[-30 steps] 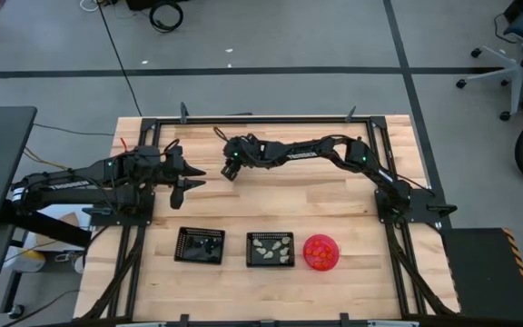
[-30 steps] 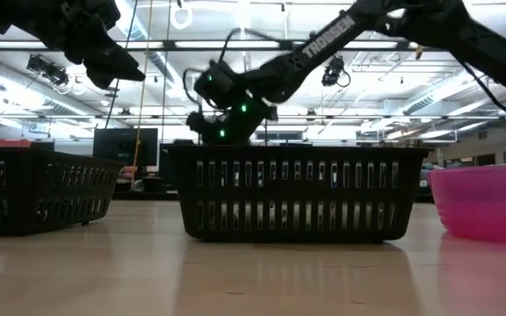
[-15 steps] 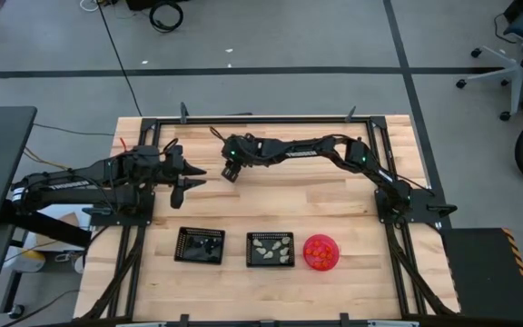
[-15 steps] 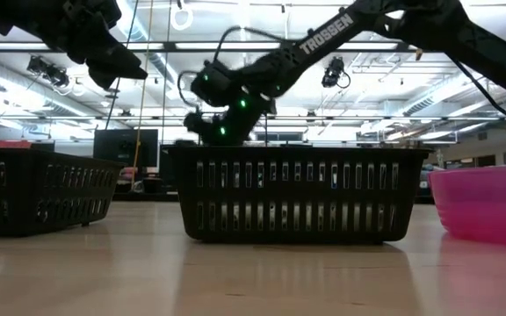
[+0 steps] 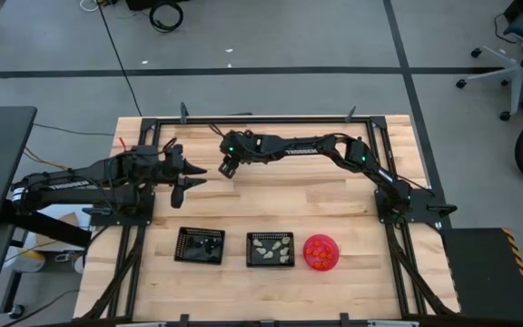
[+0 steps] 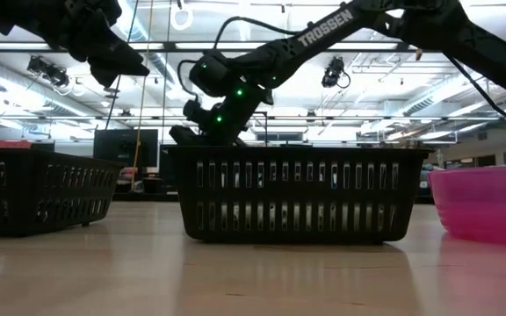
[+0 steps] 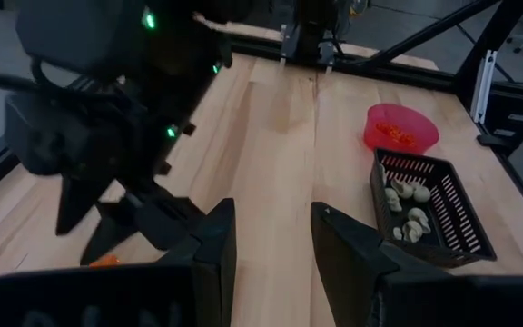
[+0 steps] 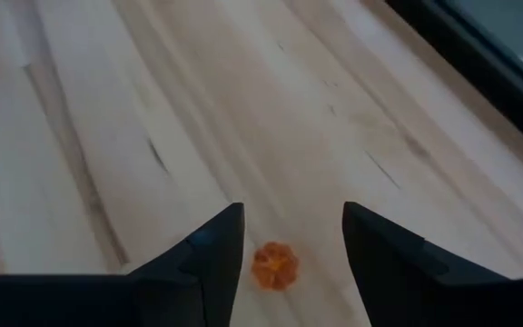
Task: Sort Halloween decoration
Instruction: Put the orange pumpkin toy into the pink bowl
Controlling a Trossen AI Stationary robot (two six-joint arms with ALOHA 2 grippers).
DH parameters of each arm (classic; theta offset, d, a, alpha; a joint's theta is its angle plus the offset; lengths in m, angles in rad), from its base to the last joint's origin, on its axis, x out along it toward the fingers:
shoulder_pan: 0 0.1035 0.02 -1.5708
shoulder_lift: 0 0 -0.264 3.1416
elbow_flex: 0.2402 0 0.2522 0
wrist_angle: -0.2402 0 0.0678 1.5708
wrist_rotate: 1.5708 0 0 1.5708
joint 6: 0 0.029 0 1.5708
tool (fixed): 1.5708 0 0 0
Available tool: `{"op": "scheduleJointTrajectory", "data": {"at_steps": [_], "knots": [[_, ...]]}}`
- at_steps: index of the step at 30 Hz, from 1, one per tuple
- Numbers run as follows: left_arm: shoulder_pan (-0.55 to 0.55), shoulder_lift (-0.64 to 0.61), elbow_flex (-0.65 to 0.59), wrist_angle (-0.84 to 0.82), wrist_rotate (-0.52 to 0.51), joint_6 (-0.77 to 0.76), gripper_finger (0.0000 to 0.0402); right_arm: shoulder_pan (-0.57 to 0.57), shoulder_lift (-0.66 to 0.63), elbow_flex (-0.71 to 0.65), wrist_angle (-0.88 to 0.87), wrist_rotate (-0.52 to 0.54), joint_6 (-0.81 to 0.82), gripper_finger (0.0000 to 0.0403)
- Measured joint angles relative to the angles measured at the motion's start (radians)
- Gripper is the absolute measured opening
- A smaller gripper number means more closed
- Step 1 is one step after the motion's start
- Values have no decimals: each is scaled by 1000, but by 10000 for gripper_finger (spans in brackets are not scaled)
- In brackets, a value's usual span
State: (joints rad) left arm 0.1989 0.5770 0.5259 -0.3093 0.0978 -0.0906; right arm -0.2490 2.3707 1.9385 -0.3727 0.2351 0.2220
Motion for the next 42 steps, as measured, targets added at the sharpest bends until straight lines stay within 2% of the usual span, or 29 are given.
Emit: {"op": "scheduleJointTrajectory", "data": {"at_steps": [5, 9, 13, 16, 20, 42], "knots": [[0, 0, 0, 16, 0, 5, 116, -3, 54, 36, -50, -12, 4, 187], [0, 0, 0, 21, 0, 8, 116, -10, 137, 145, -118, -35, 14, 185], [0, 0, 0, 19, 0, 33, 116, -4, 209, 277, -242, 17, 6, 185], [0, 0, 0, 15, 0, 34, 116, -4, 235, 340, -317, 11, 9, 185], [0, 0, 0, -9, 0, 34, 116, -5, 237, 353, -350, -24, 21, 185], [0, 0, 0, -13, 0, 34, 116, -26, 189, 350, -399, 11, 8, 185]]}}
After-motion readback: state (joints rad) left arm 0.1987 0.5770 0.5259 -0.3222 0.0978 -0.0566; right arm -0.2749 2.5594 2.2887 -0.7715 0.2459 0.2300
